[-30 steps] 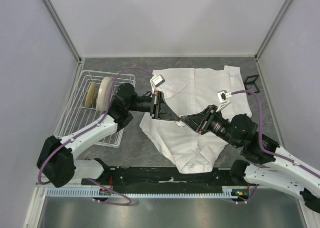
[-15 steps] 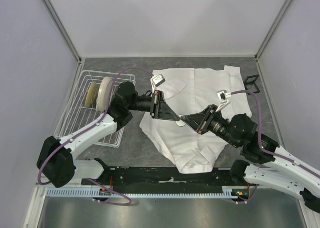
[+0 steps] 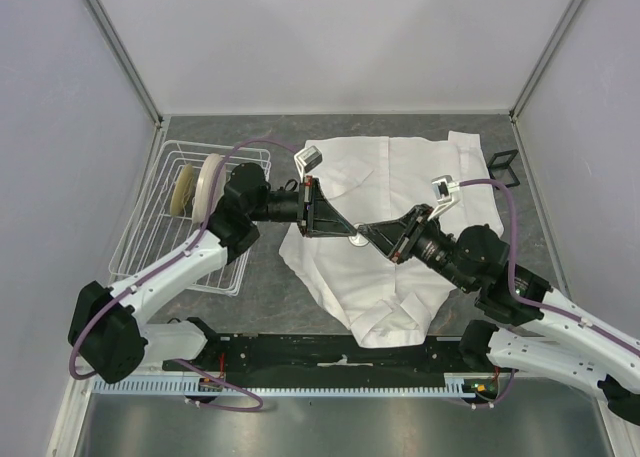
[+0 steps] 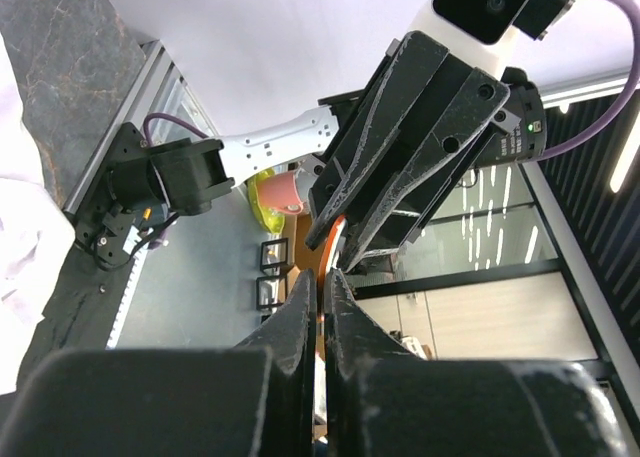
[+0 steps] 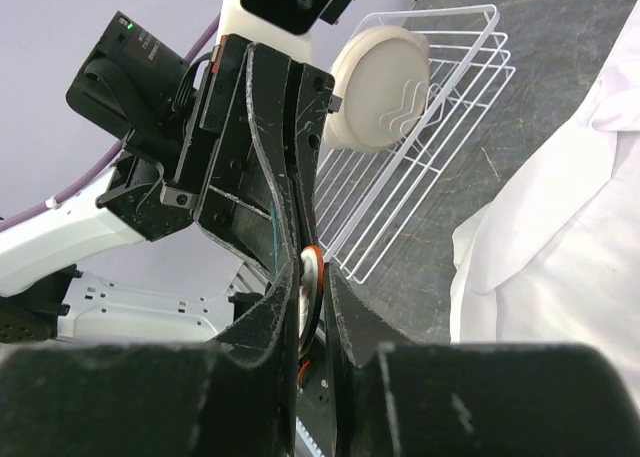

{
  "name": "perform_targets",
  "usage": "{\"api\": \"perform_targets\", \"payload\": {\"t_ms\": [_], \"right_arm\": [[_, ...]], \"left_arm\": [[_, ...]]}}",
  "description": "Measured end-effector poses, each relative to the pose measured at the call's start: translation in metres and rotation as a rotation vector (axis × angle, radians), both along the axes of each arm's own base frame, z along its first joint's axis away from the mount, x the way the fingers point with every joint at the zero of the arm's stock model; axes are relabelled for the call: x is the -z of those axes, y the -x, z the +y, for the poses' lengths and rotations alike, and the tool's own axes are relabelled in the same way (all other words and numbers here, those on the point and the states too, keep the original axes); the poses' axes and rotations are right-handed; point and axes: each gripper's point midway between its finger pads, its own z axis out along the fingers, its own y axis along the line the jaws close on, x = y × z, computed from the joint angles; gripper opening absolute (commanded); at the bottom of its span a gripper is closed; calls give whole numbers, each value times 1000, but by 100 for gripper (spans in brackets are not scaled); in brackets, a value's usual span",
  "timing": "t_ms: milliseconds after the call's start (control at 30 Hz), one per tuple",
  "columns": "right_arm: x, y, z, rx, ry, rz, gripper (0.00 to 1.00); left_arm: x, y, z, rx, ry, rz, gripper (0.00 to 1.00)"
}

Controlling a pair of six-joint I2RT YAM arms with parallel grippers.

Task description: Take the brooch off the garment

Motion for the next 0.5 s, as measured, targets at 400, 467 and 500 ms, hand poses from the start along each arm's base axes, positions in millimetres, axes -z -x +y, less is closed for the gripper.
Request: {"api": "perform_targets", "payload": {"t_ms": [400, 467, 500], "right_arm": [[-5, -4, 1, 3, 18, -77, 15], [-4, -5, 1, 1, 30, -90, 15], [-3, -5, 1, 0, 33, -95, 15]], "left_arm": [[-7, -3, 2, -48, -2, 81, 2], [-6, -3, 2, -49, -5, 87, 2], [-6, -3, 2, -49, -7, 90, 2]]}}
